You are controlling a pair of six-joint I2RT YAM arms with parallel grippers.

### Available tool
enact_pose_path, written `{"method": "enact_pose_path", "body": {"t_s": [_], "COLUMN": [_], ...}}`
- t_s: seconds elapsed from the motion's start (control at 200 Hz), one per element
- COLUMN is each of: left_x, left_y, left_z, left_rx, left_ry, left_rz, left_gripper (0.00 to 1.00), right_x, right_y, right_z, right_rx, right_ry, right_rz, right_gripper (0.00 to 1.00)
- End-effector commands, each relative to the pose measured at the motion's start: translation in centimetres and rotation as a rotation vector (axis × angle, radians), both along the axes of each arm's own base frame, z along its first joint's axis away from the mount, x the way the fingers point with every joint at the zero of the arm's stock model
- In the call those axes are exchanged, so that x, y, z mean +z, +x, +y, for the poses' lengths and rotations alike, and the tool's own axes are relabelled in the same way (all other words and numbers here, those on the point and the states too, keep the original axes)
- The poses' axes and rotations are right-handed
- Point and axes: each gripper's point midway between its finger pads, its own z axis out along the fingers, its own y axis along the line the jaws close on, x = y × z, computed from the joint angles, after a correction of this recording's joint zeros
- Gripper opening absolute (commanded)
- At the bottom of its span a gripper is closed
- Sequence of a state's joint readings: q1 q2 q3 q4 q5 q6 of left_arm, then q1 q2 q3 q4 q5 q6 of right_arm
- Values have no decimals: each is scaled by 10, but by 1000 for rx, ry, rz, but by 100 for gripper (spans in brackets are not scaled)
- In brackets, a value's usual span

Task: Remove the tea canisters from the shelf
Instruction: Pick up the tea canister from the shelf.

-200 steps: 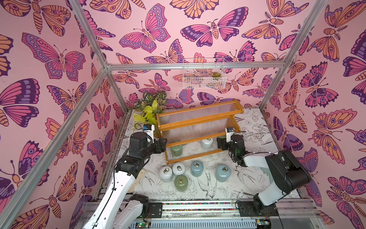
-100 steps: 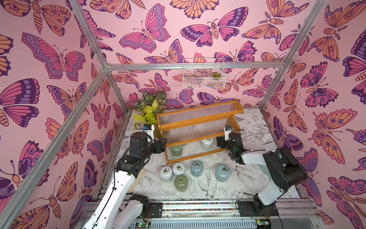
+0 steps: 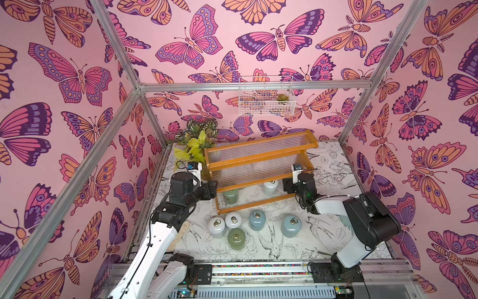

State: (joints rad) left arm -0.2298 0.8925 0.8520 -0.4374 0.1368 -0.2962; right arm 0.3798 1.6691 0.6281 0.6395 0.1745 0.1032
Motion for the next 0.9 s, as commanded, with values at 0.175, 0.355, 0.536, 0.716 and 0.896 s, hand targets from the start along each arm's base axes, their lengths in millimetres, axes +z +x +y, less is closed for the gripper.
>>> {"method": "enact_pose_path", "body": {"t_s": [0.175, 0.355, 0.536, 0.716, 0.896], "left_x": [9, 7, 9, 11, 16], "left_y": [8, 11, 14, 15, 16], "left_z": [-2, -4, -8, -10, -11], "left_rx": [-13, -20, -33, -41, -46], "left_ry": [17, 18, -7, -12, -13], "left_rz": [-27, -25, -42, -48, -60], "left_gripper": [77, 77, 77, 77, 78], "right_x": [26, 42, 52, 48, 36], "right_y": [-23, -40, -59, -81, -98], "right_z": [-11, -18, -29, -32, -30], "right_rx": [-60, -95, -137, -161, -192], "right_ry": [16, 0, 13, 24, 30], "right_rz": [-39, -68, -70, -32, 11], "right_gripper": [46, 46, 46, 46, 46]}}
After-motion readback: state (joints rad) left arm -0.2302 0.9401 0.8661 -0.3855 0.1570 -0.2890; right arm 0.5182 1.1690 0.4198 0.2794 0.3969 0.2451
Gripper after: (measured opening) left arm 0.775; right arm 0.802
